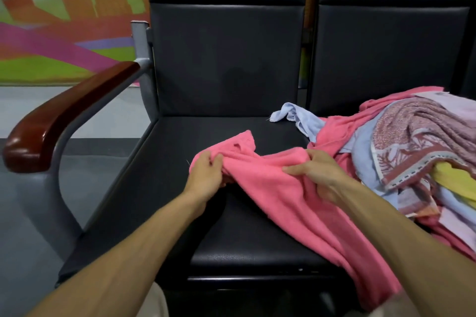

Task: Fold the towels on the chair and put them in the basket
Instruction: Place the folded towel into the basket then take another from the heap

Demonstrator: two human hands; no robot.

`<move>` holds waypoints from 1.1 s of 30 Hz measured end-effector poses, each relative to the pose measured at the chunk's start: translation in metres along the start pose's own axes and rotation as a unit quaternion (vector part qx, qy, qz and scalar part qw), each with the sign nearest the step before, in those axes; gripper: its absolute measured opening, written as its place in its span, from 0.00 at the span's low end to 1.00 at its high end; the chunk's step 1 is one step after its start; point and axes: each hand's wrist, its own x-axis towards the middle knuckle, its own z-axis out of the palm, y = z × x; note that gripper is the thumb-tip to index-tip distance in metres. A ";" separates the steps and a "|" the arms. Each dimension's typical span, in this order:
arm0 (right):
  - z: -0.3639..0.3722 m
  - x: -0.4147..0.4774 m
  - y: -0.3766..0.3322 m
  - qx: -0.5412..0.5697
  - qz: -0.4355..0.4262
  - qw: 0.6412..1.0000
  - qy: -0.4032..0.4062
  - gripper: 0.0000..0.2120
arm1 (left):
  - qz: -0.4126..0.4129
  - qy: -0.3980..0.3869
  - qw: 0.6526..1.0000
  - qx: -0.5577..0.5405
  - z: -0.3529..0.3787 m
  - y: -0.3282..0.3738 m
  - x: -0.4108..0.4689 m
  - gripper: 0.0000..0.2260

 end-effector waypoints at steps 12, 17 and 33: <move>-0.005 -0.011 -0.007 -0.362 -0.097 0.926 0.050 0.31 | 0.039 0.165 0.985 -0.039 -0.077 0.012 -0.004 0.10; -0.007 -0.014 0.005 -0.523 0.028 0.852 0.005 0.30 | -0.031 0.032 0.984 0.171 -0.097 -0.017 -0.014 0.12; 0.034 -0.024 -0.023 0.121 0.083 0.989 0.010 0.09 | -0.119 0.058 0.961 -0.245 -0.111 0.007 -0.020 0.13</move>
